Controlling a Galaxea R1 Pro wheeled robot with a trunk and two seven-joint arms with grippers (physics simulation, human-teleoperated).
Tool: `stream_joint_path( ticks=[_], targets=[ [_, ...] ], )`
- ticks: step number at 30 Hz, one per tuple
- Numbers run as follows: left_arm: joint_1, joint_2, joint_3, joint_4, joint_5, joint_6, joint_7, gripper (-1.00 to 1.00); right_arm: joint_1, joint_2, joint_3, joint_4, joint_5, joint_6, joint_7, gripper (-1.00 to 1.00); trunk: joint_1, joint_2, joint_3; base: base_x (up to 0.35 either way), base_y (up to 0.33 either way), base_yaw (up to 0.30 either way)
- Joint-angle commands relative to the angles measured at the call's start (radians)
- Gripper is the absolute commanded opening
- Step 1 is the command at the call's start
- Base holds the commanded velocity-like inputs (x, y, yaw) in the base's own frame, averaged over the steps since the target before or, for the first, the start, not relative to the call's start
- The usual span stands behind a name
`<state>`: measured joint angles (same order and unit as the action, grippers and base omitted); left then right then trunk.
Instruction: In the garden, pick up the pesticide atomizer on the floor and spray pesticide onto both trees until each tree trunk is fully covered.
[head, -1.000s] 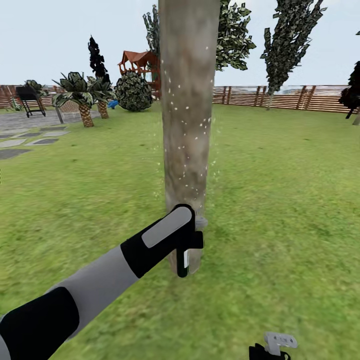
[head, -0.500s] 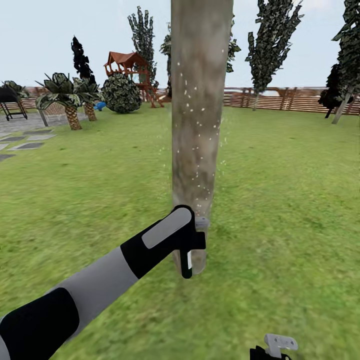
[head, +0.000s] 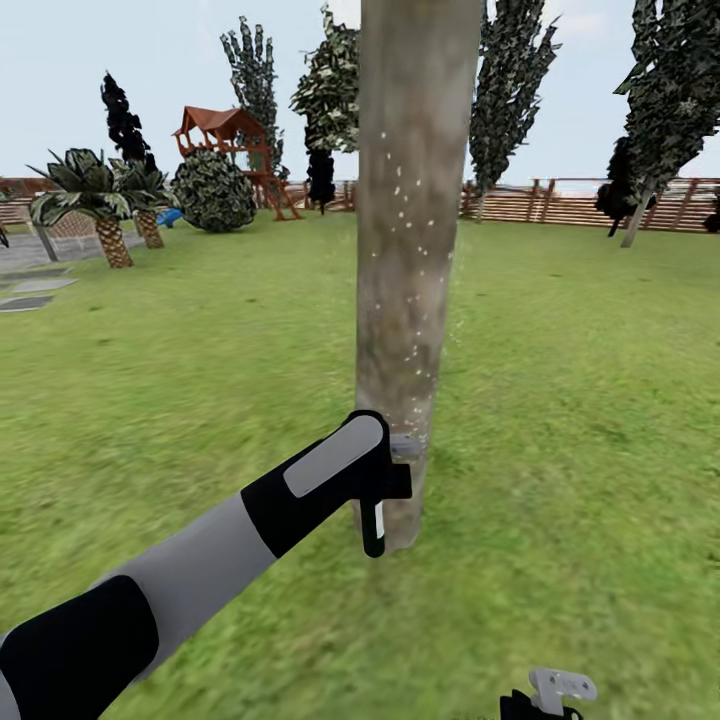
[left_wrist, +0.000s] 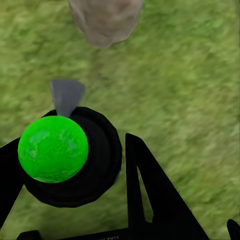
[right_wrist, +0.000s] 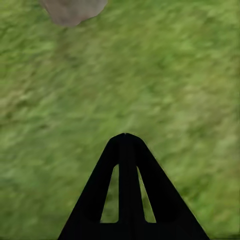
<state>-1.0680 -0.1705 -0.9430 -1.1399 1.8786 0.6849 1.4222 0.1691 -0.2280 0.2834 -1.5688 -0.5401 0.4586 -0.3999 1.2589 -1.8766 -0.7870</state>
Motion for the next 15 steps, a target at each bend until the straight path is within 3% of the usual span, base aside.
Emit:
stream_joint_path(
  ticks=[1,9,15],
  targets=[
    [-0.001,0.000,0.000,-0.001,0.004,0.013,0.009,-1.00,0.000,-0.001,0.002,-0.002,-0.009,0.002,-0.010,-1.00,0.000,0.000,0.000,0.000,0.340,-0.200],
    [-0.001,0.000,0.000,-0.004,0.004,0.012,0.009,-1.00,0.000,-0.001,0.002,-0.002,-0.009,0.002,-0.010,-1.00,0.000,0.000,0.007,0.000,0.340,-0.190],
    [-0.001,0.000,0.000,-0.007,0.004,0.011,0.010,-1.00,0.000,-0.002,0.002,-0.002,-0.009,0.002,-0.010,-1.00,0.000,0.000,0.009,0.007,0.347,-0.051]
  ],
)
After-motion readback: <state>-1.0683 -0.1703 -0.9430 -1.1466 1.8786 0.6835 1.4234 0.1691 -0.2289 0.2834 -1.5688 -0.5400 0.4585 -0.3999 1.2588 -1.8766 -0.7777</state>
